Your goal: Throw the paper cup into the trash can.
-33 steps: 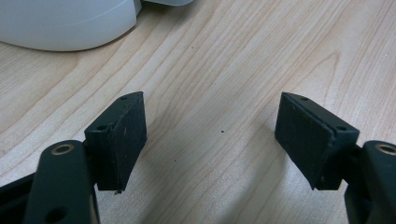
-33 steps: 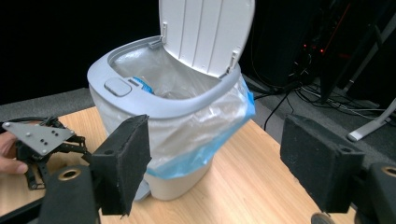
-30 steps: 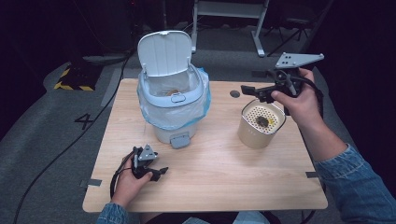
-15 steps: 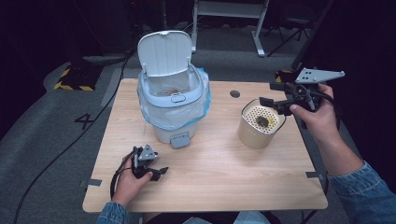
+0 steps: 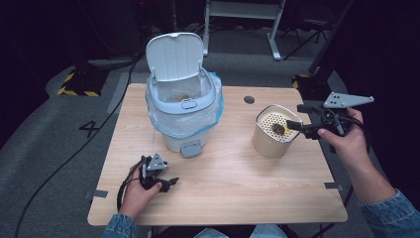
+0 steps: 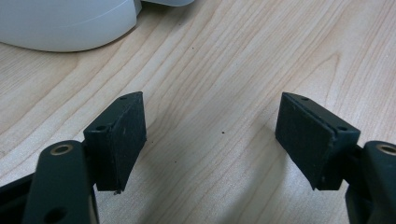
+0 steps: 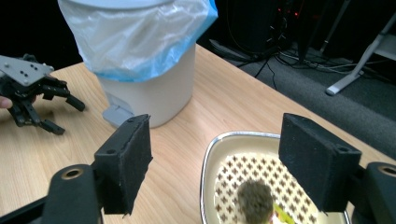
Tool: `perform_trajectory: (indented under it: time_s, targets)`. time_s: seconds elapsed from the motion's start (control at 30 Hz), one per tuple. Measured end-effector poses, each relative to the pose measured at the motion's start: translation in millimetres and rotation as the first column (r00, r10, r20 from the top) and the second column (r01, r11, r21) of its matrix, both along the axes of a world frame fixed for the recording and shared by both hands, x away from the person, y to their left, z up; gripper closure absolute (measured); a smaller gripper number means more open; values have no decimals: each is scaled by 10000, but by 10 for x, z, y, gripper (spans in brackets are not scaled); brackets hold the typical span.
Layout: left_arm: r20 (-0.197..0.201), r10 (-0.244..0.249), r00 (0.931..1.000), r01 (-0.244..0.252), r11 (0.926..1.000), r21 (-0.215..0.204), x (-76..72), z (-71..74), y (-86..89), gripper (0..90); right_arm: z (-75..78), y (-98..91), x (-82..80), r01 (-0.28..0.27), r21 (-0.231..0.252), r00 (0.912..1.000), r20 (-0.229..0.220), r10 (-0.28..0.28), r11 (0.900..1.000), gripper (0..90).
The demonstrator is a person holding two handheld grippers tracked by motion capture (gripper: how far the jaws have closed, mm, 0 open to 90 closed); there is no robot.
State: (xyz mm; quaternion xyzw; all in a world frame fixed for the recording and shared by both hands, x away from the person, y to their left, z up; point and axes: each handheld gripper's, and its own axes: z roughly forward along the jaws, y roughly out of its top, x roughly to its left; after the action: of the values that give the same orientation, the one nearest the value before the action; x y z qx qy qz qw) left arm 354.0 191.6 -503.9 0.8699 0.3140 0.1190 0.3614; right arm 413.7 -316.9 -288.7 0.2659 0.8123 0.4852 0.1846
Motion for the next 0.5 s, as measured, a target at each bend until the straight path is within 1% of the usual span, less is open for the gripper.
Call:
perform_trajectory:
  time_s: [0.2,0.4,0.5]
  targets:
    - [-6,-2,10000,2,10000,-4,1,0,0,249,-159,-115,-51,171,65,9997,-183,-169,9998,258]
    - [-12,3,10000,-3,10000,-14,1,0,0,249,-363,-229,-125,256,179,9985,-490,-247,9995,256]
    - [-12,5,10000,-5,10000,-14,1,0,0,249,-463,-273,-156,322,144,9978,-591,-313,9994,255]
